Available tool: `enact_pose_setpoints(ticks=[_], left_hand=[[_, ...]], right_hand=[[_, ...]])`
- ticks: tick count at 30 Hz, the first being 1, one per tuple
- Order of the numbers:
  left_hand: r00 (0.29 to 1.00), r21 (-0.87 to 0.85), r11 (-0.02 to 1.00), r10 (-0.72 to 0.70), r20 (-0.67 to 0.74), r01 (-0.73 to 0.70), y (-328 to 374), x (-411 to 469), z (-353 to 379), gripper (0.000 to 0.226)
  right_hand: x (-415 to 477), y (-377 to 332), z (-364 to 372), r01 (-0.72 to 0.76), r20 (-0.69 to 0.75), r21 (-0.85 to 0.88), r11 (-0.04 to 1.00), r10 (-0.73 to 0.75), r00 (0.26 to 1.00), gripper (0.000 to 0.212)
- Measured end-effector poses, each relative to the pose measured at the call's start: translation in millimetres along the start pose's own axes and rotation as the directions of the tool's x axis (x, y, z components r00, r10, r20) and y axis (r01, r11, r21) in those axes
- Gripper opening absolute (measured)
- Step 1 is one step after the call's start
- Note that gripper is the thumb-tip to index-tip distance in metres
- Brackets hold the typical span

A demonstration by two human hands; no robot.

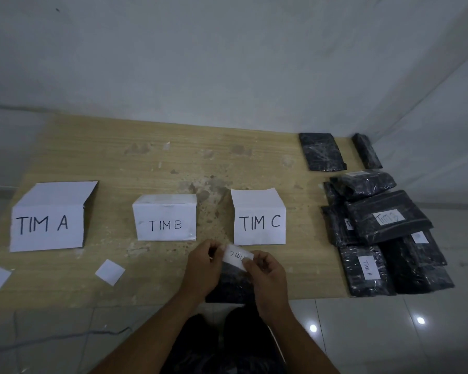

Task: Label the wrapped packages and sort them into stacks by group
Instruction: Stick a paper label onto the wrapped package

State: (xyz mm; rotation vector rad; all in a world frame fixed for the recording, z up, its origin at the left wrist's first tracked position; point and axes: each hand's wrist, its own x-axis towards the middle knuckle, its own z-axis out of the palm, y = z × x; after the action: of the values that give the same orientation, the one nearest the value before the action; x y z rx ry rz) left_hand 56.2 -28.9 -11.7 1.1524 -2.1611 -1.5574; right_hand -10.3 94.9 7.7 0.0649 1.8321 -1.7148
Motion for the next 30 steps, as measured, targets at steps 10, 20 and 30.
enact_pose_setpoints(ticks=[10, 20, 30], left_hand=[[0.972, -0.318, 0.919, -0.206, 0.114, 0.232, 6.9, 6.6, -6.9, 0.013], [1.0, -0.083, 0.997, 0.009, -0.003, -0.009, 25.5, -2.6, -0.6, 0.007], [0.917, -0.519, 0.761, -0.374, 0.142, 0.39, 22.6, 0.2, 8.1, 0.016]], right_hand=[[9.3, -7.5, -7.8, -0.097, 0.026, 0.162, 0.982, 0.094, 0.995, 0.016], [-1.6, -10.1, -3.7, -0.062, -0.031, 0.074, 0.995, 0.065, 0.997, 0.021], [1.4, -6.6, 6.5, -0.062, -0.118, 0.027, 0.998, 0.065, 0.991, 0.018]])
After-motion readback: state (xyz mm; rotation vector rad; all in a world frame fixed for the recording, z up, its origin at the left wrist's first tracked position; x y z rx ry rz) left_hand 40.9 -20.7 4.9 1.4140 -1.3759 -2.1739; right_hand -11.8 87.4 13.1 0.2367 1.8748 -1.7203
